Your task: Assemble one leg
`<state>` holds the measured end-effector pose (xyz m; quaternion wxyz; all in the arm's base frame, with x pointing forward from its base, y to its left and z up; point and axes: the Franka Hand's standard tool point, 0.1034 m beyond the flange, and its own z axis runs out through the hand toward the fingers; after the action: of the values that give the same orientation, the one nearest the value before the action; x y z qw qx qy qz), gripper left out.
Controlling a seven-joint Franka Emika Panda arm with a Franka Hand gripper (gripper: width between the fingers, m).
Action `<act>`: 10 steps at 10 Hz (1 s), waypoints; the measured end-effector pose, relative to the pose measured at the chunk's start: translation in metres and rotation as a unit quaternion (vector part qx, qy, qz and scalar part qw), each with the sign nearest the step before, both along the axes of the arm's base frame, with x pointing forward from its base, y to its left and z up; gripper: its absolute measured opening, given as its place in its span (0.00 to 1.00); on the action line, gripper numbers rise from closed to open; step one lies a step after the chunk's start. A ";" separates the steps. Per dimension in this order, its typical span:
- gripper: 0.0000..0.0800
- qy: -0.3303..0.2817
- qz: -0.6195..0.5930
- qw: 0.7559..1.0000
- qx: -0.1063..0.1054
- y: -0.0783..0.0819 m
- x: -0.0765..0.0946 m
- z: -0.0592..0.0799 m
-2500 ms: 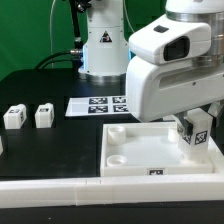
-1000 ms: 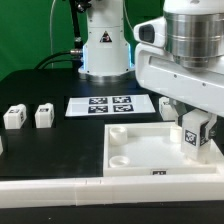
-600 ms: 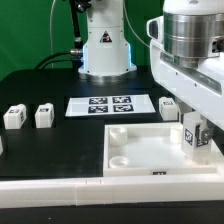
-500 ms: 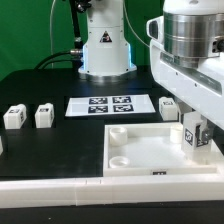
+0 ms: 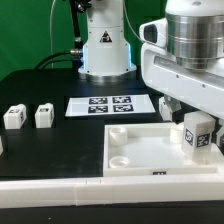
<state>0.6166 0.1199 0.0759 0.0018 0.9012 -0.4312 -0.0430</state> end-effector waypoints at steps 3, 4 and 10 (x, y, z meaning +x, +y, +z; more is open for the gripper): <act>0.81 -0.006 0.190 0.982 0.014 0.004 -0.001 -0.001; 0.81 -0.008 0.235 0.972 0.018 0.005 -0.001 0.000; 0.81 -0.016 0.487 0.872 0.039 0.003 0.000 0.000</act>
Offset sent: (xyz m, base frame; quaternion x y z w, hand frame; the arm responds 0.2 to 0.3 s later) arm 0.0016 0.0020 0.0042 -0.0142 0.0047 -0.2092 0.9778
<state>0.6162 0.1230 0.0754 -0.0192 0.9970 0.0645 -0.0390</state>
